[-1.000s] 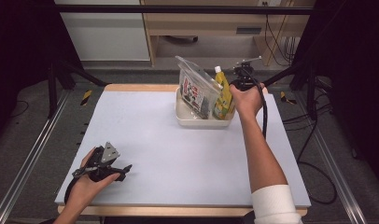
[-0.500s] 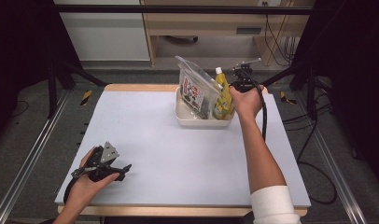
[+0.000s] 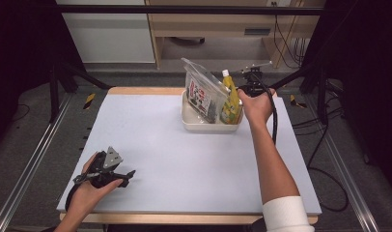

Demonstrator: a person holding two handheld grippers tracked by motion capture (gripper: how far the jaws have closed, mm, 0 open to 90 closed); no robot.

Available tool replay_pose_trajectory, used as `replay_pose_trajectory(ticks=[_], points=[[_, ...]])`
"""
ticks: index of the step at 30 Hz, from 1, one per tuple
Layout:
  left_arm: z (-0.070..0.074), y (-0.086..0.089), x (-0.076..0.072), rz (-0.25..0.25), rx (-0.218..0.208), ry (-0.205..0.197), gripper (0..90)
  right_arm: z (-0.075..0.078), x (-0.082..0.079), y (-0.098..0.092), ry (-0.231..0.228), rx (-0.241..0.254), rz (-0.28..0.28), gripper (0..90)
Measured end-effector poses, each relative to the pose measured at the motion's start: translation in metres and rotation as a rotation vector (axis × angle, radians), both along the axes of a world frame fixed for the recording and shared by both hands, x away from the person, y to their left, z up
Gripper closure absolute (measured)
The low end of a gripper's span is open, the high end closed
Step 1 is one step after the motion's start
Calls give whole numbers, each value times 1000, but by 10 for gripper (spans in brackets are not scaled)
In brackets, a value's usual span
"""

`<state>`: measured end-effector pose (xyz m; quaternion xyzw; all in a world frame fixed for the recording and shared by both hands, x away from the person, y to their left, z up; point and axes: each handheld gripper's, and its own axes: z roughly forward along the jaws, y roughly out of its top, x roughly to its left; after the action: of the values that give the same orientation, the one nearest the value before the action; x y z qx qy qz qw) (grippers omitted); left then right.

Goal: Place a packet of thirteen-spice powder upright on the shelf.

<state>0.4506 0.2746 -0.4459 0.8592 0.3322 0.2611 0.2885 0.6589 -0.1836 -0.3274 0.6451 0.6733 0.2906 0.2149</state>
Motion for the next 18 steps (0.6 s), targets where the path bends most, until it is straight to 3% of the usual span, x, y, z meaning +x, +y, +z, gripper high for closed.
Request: replay_pose_trajectory(ticks=[18], points=[[1,2,-1,12,-1,5,121,29,-24,-15,-115,2,44,478]])
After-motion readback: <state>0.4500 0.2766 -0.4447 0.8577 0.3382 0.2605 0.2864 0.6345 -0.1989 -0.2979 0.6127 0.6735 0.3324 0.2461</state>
